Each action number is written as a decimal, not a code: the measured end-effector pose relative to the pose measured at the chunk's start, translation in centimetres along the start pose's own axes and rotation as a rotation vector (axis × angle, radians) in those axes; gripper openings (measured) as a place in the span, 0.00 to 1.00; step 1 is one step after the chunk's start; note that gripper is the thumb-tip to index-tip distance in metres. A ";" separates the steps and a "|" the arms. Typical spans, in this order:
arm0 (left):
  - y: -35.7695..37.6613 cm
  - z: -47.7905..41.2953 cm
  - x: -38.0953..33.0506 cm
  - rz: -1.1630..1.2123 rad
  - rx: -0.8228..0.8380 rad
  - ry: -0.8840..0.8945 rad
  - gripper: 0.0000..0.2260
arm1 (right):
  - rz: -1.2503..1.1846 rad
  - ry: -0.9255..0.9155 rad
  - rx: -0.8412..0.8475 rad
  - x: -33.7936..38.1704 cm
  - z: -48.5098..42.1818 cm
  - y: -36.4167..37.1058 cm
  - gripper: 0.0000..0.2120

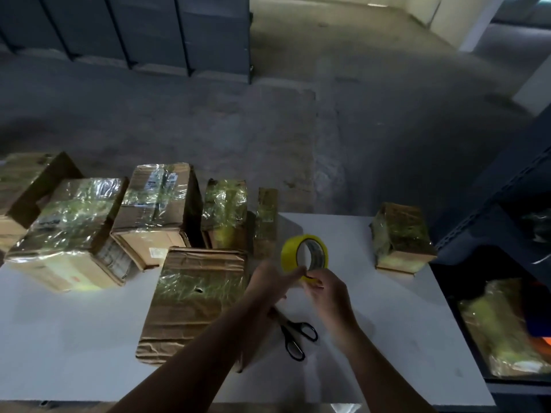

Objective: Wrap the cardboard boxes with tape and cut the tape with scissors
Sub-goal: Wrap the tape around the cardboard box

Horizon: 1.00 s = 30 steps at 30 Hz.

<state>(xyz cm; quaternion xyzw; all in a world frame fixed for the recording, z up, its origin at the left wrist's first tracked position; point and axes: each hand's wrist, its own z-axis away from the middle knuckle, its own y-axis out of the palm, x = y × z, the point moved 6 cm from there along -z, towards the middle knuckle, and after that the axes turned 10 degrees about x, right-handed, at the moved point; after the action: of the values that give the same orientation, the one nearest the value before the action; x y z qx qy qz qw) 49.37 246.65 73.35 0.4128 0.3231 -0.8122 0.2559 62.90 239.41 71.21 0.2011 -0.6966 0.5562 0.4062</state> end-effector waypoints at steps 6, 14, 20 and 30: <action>-4.2 0.6 0.1 0.169 -0.108 0.082 0.10 | 0.236 -0.309 -0.055 6.7 -0.5 1.2 0.09; -10.2 2.1 2.7 0.357 -0.245 0.038 0.11 | 0.083 -0.391 -0.213 11.8 -0.7 2.3 0.13; -12.2 4.2 2.5 0.303 -0.131 0.128 0.08 | -0.121 -0.077 -0.020 12.5 -3.8 4.5 0.16; -18.6 6.2 1.5 0.336 -0.122 0.339 0.16 | -0.371 0.055 0.327 13.3 -4.5 5.9 0.13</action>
<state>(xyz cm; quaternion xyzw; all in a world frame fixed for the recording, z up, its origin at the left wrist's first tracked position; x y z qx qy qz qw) 32.73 254.09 80.71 0.5750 0.3368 -0.6563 0.3539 52.28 247.73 78.32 0.3735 -0.5369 0.5827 0.4823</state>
